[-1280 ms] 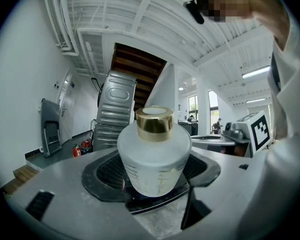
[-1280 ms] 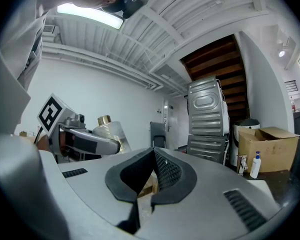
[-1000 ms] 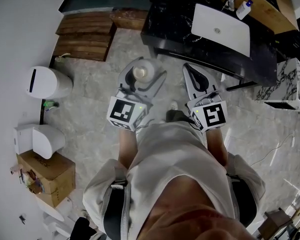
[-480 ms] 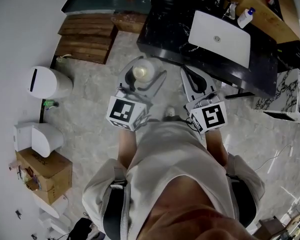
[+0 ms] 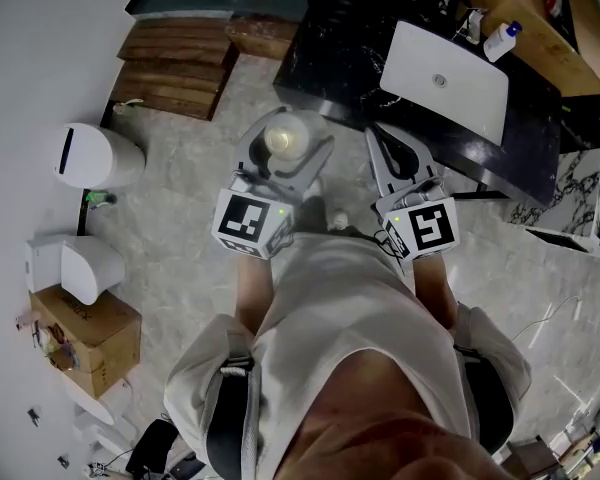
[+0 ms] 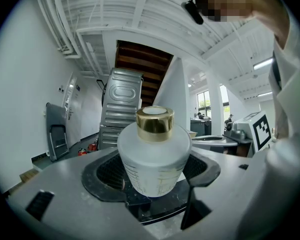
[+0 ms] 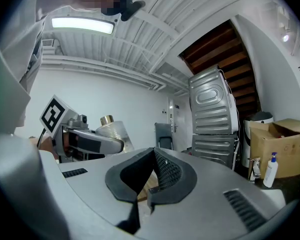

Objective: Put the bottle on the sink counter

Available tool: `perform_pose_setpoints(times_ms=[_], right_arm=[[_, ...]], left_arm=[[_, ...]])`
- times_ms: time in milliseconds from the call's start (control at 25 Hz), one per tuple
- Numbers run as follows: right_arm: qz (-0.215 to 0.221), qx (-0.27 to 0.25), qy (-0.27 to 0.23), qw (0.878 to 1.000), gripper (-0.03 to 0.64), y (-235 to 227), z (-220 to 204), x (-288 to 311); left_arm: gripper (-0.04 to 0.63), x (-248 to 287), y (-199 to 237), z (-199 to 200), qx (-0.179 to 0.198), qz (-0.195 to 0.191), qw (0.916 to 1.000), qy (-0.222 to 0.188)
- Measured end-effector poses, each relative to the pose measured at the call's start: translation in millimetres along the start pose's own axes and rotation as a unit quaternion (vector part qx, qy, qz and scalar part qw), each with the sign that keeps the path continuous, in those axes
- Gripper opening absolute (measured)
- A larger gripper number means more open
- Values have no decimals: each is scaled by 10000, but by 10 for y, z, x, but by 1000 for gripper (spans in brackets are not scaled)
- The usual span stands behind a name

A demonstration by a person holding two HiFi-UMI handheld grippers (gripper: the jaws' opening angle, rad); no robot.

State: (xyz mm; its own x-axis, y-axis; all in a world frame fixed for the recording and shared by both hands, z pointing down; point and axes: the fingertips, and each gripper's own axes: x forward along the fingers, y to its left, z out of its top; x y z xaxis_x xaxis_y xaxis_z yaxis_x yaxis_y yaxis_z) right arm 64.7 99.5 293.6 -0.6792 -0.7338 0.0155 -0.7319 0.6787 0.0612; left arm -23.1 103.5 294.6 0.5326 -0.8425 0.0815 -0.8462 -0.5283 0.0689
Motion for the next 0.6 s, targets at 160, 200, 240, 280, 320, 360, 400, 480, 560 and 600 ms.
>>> perform_pose_setpoints(times_ms=[160, 200, 240, 280, 320, 360, 400, 480, 560, 600], right_arm=[[-12, 20, 25, 10000, -2, -67, -39, 84], [-20, 25, 30, 10000, -2, -82, -48, 105], [-30, 26, 36, 10000, -2, -99, -56, 129], [-40, 25, 41, 10000, -2, -117, -62, 159], [-53, 22, 44, 10000, -2, -137, -65, 192], [-69, 19, 48, 10000, -2, -157, -66, 227], [-88, 16, 54, 9999, -2, -178, -66, 262], [-120, 15, 66, 9999, -2, -224, -68, 338], [-146, 23, 80, 9999, -2, -278, -84, 428], [-164, 31, 90, 9998, -2, -302, -97, 473]], left_arm=[[330, 120, 77, -20, 5, 3, 10000, 32], [330, 149, 96, -25, 10, -4, 10000, 38], [330, 177, 115, -30, 14, -15, 10000, 42], [330, 207, 138, -34, 17, -29, 10000, 46], [330, 239, 162, -36, 18, -47, 10000, 50], [330, 272, 188, -35, 19, -66, 10000, 54], [330, 306, 214, -34, 22, -85, 9999, 58], [330, 375, 277, -37, 31, -114, 9999, 78], [330, 450, 348, -49, 31, -145, 9998, 108], [330, 486, 384, -58, 36, -166, 9998, 128]])
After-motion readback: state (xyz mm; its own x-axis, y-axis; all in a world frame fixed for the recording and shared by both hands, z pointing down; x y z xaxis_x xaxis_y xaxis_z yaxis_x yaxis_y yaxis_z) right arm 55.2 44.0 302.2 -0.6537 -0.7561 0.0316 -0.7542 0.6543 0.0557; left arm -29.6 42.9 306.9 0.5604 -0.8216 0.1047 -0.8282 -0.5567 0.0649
